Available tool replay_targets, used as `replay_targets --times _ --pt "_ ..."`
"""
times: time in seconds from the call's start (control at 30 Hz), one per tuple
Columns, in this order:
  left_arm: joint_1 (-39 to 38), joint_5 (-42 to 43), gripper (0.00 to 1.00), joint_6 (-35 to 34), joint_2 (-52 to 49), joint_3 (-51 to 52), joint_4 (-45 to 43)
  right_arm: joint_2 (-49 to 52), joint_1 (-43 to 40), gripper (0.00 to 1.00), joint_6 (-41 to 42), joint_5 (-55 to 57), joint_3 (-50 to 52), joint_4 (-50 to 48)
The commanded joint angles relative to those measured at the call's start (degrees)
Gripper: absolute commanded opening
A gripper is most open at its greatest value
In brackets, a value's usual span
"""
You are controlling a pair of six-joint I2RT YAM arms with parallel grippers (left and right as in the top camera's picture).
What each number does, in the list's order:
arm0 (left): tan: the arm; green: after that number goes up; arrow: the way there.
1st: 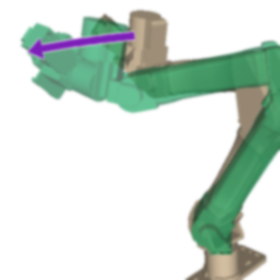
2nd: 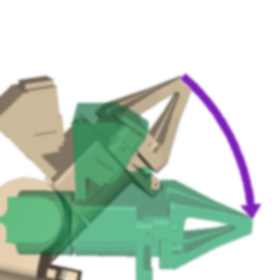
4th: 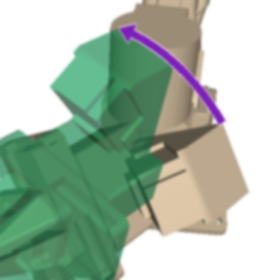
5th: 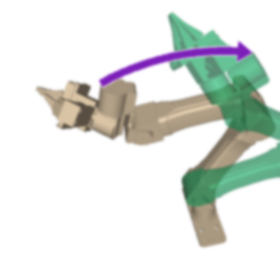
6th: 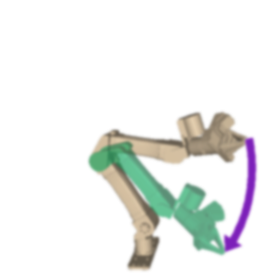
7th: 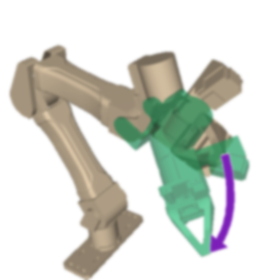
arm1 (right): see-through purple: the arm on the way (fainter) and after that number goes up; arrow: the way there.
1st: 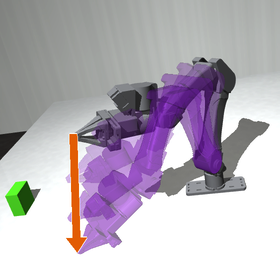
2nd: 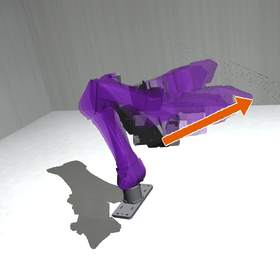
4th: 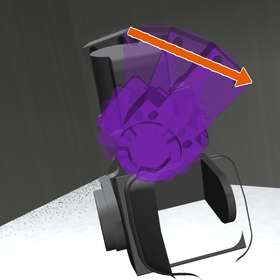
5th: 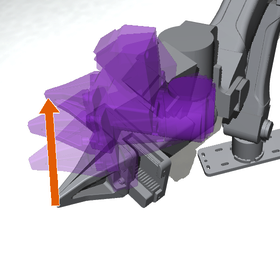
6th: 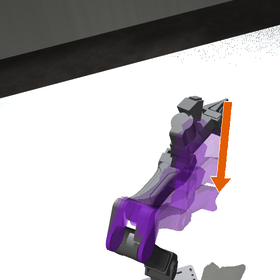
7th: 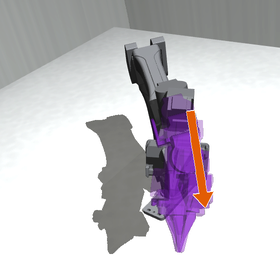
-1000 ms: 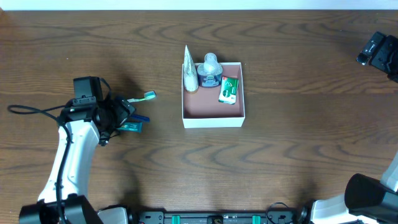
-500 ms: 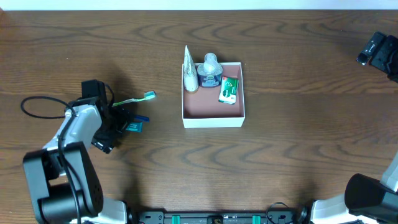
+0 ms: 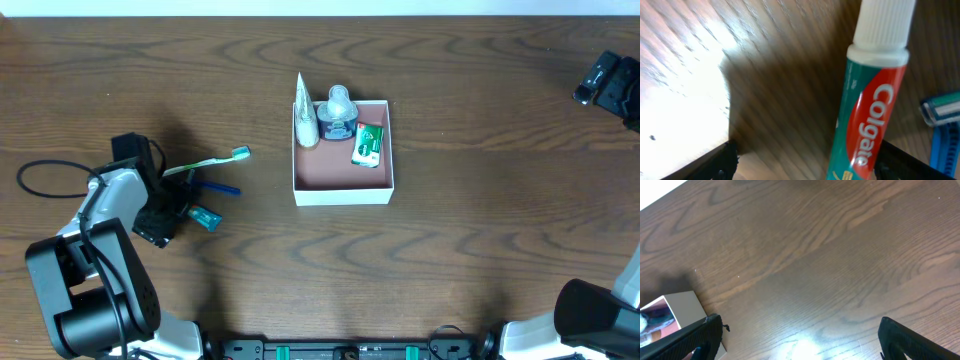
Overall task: Pack container
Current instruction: 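Reach the left gripper to the Colgate toothpaste tube and grasp it, then lift the toothpaste tube with the left gripper and carry it to the box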
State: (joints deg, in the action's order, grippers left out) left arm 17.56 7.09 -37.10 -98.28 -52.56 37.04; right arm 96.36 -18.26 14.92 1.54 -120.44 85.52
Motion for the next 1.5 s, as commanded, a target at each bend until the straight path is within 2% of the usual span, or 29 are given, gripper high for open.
replay_targets --times 0.0,0.2,0.3,0.43,0.47,0.67,0.83,0.93,1.03,1.07,1.2,1.33,1.47 --pt "1.1 -0.8 0.80 3.3 -1.8 -0.2 -0.4 -0.1 -0.2 0.99 0.9 0.6 -0.7 0.0" --pt "1.1 -0.7 0.67 6.6 -1.8 -0.2 -1.0 -0.1 -0.2 0.99 0.9 0.6 -0.7 0.0" --pt "1.0 -0.7 0.56 7.8 -1.8 -0.2 -1.1 -0.1 -0.2 0.99 0.9 0.6 -0.7 0.0" --pt "1.0 -0.7 0.33 8.5 -1.8 -0.2 -1.1 -0.1 -0.2 0.99 0.9 0.6 -0.7 0.0" --pt "1.0 -0.7 0.30 8.9 -1.8 -0.2 -1.1 -0.1 -0.2 0.99 0.9 0.6 -0.7 0.0" --pt "1.0 0.4 0.27 10.6 -1.8 -0.2 -0.9 -0.1 -0.2 0.99 0.9 0.6 -0.7 0.0" --pt "1.0 6.9 0.19 13.7 -1.6 -0.5 -0.9 -0.1 -0.2 0.99 0.9 0.6 -0.7 0.0" --pt "1.0 10.2 0.19 15.1 -1.2 -1.1 -0.6 -0.1 -0.2 0.99 0.9 0.6 -0.7 0.0" --pt "1.0 10.4 0.19 15.3 -0.7 -1.5 0.1 -0.1 -0.2 0.99 0.9 0.6 -0.7 0.0" --pt "1.0 10.5 0.15 15.6 -0.6 -1.5 0.2 -0.1 -0.2 0.99 0.9 0.6 -0.7 0.0" --pt "1.0 10.7 0.11 16.4 0.5 -1.6 1.0 -0.1 -0.2 0.99 0.9 0.6 -0.7 0.0" --pt "1.0 17.2 0.10 21.8 3.4 -2.4 1.1 -0.1 -0.2 0.99 0.9 0.6 -0.7 0.0" --pt "1.0 23.6 0.10 24.3 8.5 -4.9 2.0 -0.1 -0.2 0.99 0.9 0.6 -0.7 0.0"
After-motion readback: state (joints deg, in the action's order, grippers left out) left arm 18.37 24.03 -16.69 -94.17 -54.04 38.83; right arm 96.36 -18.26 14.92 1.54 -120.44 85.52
